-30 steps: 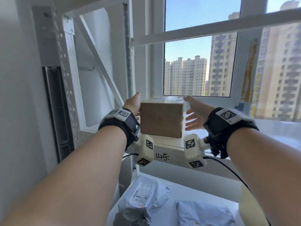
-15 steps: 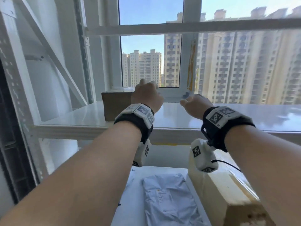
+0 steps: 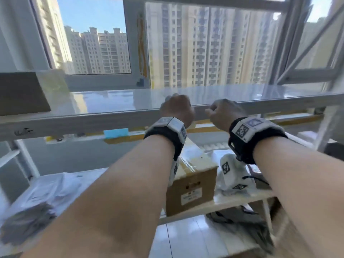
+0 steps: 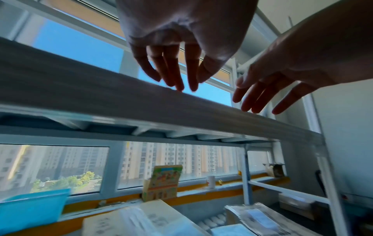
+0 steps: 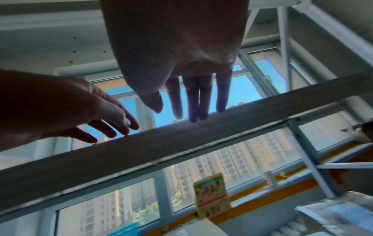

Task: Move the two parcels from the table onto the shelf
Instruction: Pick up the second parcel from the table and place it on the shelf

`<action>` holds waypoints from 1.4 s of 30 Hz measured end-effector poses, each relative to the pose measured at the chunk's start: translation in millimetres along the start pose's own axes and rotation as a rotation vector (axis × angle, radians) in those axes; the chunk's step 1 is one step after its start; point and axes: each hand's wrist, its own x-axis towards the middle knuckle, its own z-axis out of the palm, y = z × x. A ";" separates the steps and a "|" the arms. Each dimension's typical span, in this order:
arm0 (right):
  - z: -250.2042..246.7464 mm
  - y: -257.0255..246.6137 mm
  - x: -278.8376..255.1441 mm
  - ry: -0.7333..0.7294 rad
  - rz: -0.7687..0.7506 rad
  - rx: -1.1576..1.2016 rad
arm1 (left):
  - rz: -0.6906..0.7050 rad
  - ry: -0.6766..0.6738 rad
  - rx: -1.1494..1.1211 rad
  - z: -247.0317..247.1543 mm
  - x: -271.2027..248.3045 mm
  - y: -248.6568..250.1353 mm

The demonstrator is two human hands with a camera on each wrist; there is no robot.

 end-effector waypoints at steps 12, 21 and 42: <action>-15.2 317.4 -43.9 -0.185 0.312 -0.151 | 0.124 -0.514 -0.032 212.9 -59.1 235.5; -26.0 485.3 -46.6 -0.186 0.488 -0.129 | 0.214 -0.632 -0.105 330.9 -58.2 371.9; -57.7 821.7 61.8 -0.140 0.810 -0.079 | 0.319 -0.806 -0.200 582.4 53.0 642.8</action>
